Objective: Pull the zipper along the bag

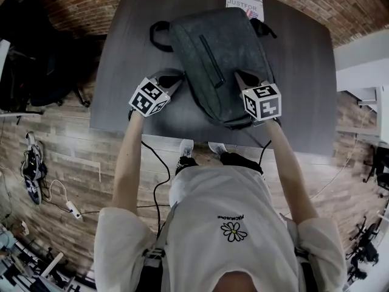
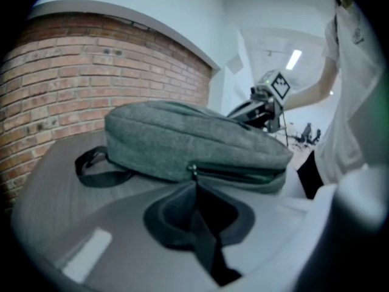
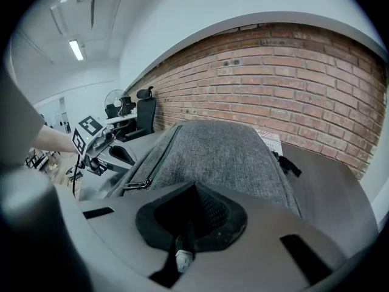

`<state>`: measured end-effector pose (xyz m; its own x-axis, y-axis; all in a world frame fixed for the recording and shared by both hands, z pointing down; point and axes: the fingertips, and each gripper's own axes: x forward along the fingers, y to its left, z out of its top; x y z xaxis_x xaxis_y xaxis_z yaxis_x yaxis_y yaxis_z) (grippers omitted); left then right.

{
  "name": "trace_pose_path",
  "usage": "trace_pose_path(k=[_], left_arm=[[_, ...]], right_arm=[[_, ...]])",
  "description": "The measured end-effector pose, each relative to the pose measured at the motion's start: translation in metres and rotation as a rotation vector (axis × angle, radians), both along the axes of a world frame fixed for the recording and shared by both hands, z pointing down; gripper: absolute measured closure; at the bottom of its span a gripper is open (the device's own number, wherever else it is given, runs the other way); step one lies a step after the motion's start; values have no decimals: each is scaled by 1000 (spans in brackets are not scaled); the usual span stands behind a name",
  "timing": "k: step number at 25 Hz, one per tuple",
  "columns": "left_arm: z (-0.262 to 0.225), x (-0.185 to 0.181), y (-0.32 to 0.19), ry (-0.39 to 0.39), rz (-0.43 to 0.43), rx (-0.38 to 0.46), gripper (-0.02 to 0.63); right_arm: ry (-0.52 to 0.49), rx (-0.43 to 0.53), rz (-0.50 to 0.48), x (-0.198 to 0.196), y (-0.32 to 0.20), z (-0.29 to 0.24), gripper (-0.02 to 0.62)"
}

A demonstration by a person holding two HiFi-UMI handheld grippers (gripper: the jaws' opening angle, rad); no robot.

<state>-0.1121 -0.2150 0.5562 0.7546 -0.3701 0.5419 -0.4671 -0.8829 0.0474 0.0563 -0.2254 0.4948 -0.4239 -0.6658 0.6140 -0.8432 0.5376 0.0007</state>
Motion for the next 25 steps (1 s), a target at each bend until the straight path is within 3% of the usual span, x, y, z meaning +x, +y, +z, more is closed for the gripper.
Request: trace_pose_path(k=[6,12,19,22,25], left_arm=[[5,9,-1,-13,4,2,595],[8,6,-13,-33,-72,52,578],[6,9,-12,-76,-31,101,529],[4,13,-12,-127,-14,171,534],[4,14,-12,-177,-84,265,535]], right_arm=[[-9,-6,0,-1,2,0,595],[-11,-1,1,-2,1,0,595],[-19,1,-1,0,2,-1,595],[-20,2,-2,0,1,-1,594],[-19,8,0,0,1,-2,594]])
